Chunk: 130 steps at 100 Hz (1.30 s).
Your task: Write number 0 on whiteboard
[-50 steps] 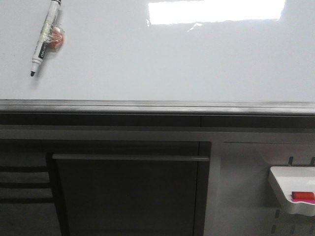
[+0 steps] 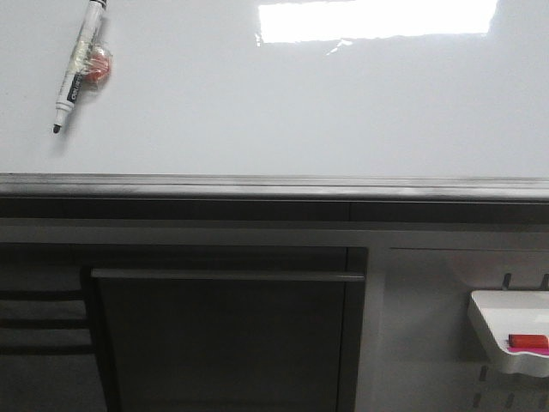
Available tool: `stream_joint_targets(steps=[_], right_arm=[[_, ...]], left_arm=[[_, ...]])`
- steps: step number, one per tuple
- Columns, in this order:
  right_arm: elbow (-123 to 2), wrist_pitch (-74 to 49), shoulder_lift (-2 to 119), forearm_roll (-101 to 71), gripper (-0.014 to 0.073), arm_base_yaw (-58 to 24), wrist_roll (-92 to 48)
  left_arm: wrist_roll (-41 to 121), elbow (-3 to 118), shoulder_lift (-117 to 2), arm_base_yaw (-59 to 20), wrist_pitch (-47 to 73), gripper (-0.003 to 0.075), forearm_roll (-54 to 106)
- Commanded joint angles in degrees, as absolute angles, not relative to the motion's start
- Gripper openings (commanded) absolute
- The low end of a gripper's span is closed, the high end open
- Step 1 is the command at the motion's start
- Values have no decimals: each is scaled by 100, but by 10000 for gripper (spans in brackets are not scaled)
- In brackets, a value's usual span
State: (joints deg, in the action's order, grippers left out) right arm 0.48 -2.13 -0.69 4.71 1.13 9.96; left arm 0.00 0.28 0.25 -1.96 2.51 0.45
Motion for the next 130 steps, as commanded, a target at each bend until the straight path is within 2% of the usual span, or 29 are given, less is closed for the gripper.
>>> stream_joint_targets(steps=[1, 72, 103, 117, 130], right_arm=[[129, 236, -163, 550, -73, 125, 973], [40, 275, -163, 539, -73, 125, 973], [-1311, -864, 80, 292, -73, 125, 973], [-2095, -1708, 739, 352, -73, 125, 729], [-2896, -2569, 1553, 352, -73, 125, -214]], left_arm=[[-71, -116, 162, -176, -157, -20, 47], [-71, -104, 162, -176, -515, -20, 58], [-71, 704, 140, -176, -759, -20, 320], [-71, 1386, -124, -176, -133, -20, 320], [-71, 2033, -529, -176, 599, -20, 320]])
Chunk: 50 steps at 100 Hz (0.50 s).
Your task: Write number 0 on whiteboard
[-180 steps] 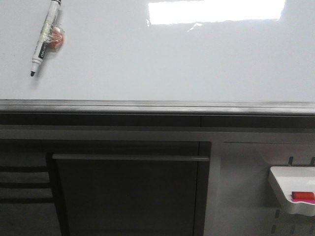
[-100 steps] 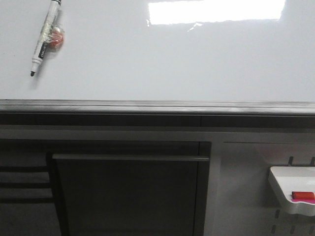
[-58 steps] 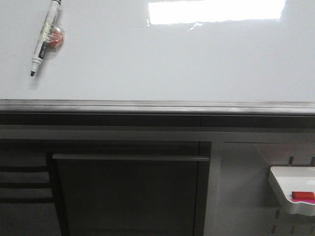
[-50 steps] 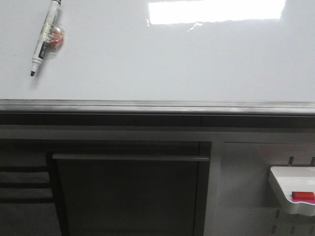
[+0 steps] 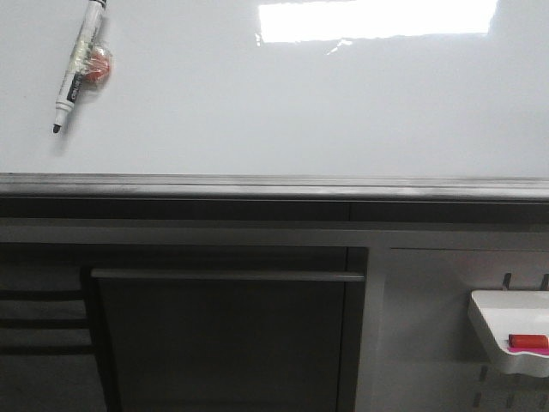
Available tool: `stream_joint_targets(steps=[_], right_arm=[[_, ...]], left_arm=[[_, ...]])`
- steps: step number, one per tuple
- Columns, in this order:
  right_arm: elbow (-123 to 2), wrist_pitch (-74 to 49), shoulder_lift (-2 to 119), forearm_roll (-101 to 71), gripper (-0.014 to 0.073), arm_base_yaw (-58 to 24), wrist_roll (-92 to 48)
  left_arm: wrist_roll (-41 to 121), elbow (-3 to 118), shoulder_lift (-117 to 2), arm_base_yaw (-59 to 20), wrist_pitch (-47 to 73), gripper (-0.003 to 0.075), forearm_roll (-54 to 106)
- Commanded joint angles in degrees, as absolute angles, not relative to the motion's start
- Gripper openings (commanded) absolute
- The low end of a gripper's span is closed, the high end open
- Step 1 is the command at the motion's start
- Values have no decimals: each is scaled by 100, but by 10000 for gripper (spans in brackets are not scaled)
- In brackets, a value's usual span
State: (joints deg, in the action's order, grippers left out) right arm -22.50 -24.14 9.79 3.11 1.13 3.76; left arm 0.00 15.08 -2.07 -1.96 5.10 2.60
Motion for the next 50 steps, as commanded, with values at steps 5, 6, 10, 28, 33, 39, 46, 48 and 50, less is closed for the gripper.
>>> stream_joint_targets(steps=[5, 6, 10, 28, 33, 39, 46, 48, 50], right_arm=[[-3164, -2856, 1847, 352, -73, 125, -470], [-3199, -2940, 1888, 352, -73, 125, -514], [-3406, -3164, 2123, 352, -73, 125, -624], [-3891, -3545, 2926, 330, -73, 125, -701], [-3903, -3520, 3070, 273, -73, 125, -701], [-3903, -3520, 3202, 215, -73, 125, -701], [-3903, -3509, 3313, 178, -73, 125, -701], [-3903, -3480, 3324, 178, -73, 125, -701], [-3903, -3481, 3356, 178, -73, 125, -701]], left_arm=[[-71, 2272, -716, -176, 892, -20, 320], [-71, 2340, -769, -176, 984, -20, 309], [-71, 2501, -940, -176, 1220, -20, 290], [-71, 3066, -1613, -176, 2114, -20, 191], [-71, 3096, -1751, -176, 2114, -20, 191], [-71, 3096, -1836, -176, 1976, -20, 191], [-71, 3096, -1888, -176, 1825, -20, 191], [-71, 3096, -1899, -176, 1772, -20, 191], [-71, 3096, -1911, -176, 1735, -20, 191]])
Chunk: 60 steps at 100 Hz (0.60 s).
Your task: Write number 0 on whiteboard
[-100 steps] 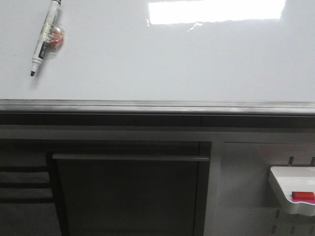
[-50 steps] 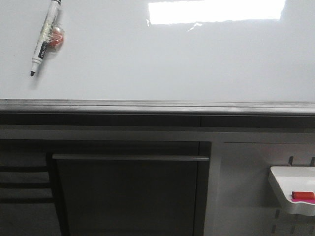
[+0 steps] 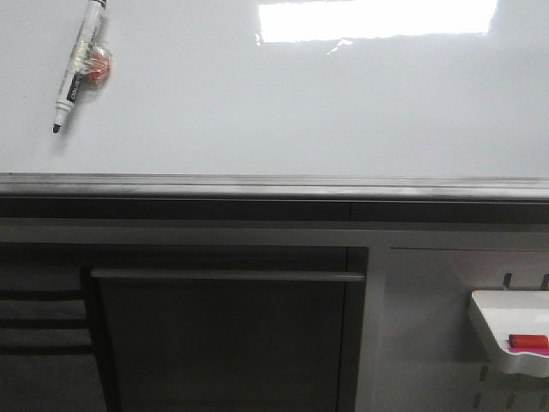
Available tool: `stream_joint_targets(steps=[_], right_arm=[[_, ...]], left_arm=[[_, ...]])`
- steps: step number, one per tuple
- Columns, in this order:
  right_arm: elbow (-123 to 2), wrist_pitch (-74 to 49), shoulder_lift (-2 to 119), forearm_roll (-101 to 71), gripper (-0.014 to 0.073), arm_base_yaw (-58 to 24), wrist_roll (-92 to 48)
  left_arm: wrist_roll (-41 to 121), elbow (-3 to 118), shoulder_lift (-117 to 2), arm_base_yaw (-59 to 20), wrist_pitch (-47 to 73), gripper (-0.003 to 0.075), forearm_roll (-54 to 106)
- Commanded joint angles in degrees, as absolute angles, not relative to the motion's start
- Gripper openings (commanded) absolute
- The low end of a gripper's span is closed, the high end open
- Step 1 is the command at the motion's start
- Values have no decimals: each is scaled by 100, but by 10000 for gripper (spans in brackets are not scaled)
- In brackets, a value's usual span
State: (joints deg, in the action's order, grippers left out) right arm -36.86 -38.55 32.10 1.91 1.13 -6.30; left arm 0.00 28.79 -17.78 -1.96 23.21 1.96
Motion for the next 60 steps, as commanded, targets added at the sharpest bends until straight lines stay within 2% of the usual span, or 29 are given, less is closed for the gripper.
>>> stream_joint_targets(steps=[1, 27, 37, 49, 60], right_arm=[[-3903, -3481, 3353, 178, -73, 125, -701], [-3903, -3469, 3369, 61, -70, 125, -701], [-3903, -3486, 3369, 0, -7, 125, -701], [-3903, -3486, 3369, -43, 164, 125, -701], [-3903, -3486, 3369, -148, 323, 125, -701]], left_arm=[[-71, 3096, -1912, -176, 1698, -20, 191], [-71, 3096, -1912, -176, 1842, -20, 199], [-60, 3096, -1990, -176, 2031, -6, 143], [242, 3096, -2173, -176, 2206, 109, 148], [280, 3132, -2312, -176, 2229, 280, 148]])
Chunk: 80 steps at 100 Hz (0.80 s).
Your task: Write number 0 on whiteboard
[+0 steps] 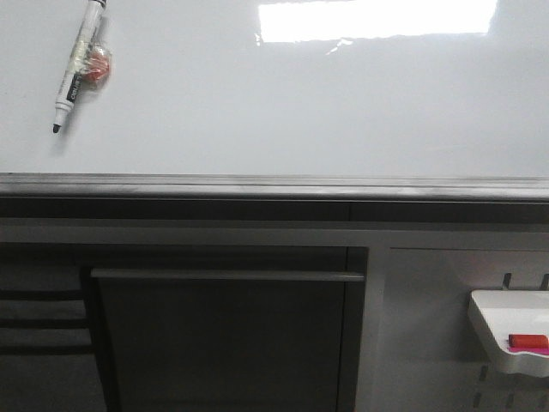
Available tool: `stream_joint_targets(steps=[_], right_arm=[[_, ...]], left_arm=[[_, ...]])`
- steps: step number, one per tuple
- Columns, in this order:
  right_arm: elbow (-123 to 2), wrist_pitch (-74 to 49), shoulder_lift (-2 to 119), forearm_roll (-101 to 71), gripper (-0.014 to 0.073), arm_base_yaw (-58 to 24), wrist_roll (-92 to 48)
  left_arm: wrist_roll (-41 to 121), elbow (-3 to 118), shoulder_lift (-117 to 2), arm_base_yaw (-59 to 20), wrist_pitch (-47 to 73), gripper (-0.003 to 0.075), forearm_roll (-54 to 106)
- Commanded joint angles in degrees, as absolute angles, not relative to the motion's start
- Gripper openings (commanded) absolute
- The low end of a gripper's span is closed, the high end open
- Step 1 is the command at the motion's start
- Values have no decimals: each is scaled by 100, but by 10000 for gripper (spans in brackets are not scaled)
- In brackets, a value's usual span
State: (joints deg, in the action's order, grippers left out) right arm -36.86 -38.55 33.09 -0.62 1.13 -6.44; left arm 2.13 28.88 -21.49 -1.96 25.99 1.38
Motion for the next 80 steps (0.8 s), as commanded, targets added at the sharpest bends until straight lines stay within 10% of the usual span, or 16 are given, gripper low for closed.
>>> stream_joint_targets(steps=[1, 13, 80], right_arm=[[-3903, -3486, 3369, -156, 330, 125, -701], [-3903, -3486, 3369, -388, 351, 125, -701], [-3903, -3488, 3369, -1050, 351, 125, -984]], left_arm=[[280, 3133, -2339, -176, 2246, 301, 148], [280, 3338, -2584, -176, 2544, 405, 269], [2197, 5350, -5778, -582, 3533, 385, 1902]])
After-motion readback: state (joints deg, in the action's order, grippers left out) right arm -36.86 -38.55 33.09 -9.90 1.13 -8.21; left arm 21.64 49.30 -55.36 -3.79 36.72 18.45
